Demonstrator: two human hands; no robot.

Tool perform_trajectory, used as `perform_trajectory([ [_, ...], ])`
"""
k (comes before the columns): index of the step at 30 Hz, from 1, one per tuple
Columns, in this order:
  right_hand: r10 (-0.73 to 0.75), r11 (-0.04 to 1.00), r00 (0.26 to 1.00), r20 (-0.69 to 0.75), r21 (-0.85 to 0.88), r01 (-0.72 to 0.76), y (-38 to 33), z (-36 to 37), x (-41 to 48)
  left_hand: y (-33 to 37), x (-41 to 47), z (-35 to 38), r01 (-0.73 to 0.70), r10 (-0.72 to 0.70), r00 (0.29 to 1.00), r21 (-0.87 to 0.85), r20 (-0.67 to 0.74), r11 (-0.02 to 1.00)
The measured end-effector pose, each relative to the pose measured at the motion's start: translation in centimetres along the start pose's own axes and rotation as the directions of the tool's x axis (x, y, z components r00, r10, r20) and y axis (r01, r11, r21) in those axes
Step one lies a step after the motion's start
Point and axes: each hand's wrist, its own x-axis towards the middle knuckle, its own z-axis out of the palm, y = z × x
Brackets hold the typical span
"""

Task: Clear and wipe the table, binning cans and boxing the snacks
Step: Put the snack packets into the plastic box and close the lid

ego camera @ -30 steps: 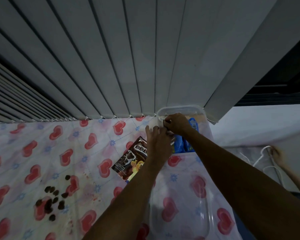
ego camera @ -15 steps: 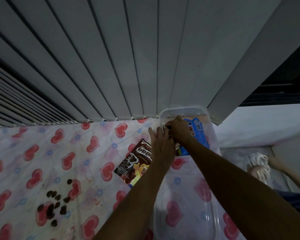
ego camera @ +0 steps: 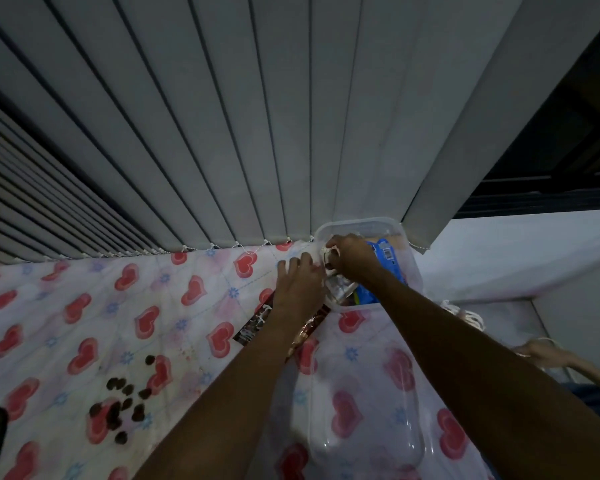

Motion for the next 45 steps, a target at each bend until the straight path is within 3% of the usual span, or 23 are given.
perform_trajectory([
  [7, 0.04, 0.996, 0.999, -0.023, 0.086, -0.038, -4.6, 0.7, -2.6, -4.6, -3.3, -0.3, 0.061, -0.06, 0.994, -0.003, 0.088, 0.998],
  [14, 0.042, 0.991, 0.999, -0.033, 0.129, -0.038, -7.8, 4.2, -6.2, -8.6, -6.5, 2.1, 0.161, -0.136, 0.95, -0.071, 0.28, 0.984],
  [21, 0.289, 0.943, 0.947, 0.141, 0.13, -0.307, -7.6, 8.2, -9.2, -10.6, -8.0, 6.0, 0.261, -0.162, 0.907, -0.215, 0.39, 0.941],
  [30, 0.386, 0.869, 0.91, 0.149, 0.272, -0.413, -9.0, 8.9, -10.6, -12.3, -6.9, 6.7, 0.315, -0.118, 0.899, -0.436, 0.423, 0.843],
  [35, 0.346, 0.851, 0.916, 0.205, 0.343, -0.398, -10.4, 8.6, -9.7, -14.2, -6.8, 5.7, 0.372, -0.15, 0.889, -0.492, 0.434, 0.787],
  [45, 0.298, 0.878, 0.949, 0.105, 0.361, -0.315, -12.0, 4.2, -7.3, -14.4, -5.3, -0.6, 0.319, -0.19, 0.946, -0.657, 0.263, 0.683],
])
